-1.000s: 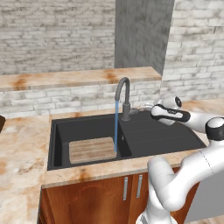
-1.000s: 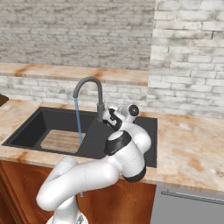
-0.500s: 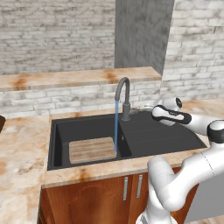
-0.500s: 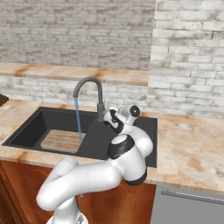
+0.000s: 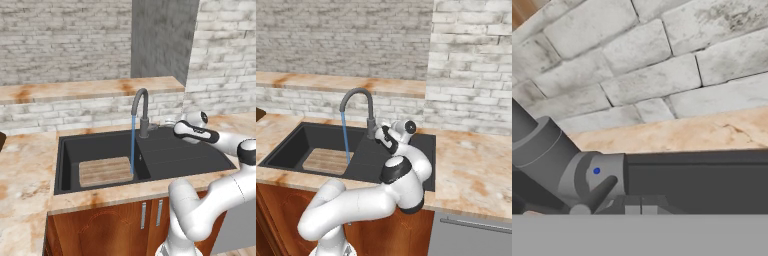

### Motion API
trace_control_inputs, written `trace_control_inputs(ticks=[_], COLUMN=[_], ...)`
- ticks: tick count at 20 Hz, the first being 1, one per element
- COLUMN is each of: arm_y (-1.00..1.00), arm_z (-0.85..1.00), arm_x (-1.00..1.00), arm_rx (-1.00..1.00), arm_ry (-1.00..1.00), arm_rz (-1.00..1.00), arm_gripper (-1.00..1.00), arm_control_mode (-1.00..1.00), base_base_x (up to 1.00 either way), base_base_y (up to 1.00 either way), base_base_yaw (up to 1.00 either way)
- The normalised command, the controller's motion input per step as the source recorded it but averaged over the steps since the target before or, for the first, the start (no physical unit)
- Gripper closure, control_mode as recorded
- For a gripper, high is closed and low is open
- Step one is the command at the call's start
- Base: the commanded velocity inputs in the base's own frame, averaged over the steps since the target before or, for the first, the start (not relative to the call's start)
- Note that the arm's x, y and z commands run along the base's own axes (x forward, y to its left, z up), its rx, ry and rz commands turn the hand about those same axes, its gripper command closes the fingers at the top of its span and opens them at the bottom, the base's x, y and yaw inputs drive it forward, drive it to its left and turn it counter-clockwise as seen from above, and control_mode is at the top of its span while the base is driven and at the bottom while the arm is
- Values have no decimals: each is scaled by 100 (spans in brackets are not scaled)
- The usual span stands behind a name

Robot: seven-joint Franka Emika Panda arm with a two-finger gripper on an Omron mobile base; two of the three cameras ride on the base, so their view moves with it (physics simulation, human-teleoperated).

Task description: Turn on the sink faucet with hot water and rinse the cutting board for ten seconds, then turn off the faucet. Push the cutting board to reach the water if necessary.

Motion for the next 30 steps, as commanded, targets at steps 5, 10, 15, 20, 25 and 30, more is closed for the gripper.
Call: trace_control_inputs(ticks=[5,10,15,20,25,30], arm_y=[28,34,32,50,56,56], arm_z=[-5,-7,-7,-6,-9,-9], arm_x=[0,0,0,0,0,0], arm_rx=[0,-2,-1,-4,-5,-6], arm_ry=[0,0,0,0,0,0], arm_rz=[0,0,0,0,0,0], arm_gripper=[100,100,100,100,100,100], arm_control_mode=[-100,-100,-100,-100,-100,-100], base_base_x=[0,0,0,0,0,0], base_base_y=[0,0,0,0,0,0], base_base_yaw=[0,0,0,0,0,0])
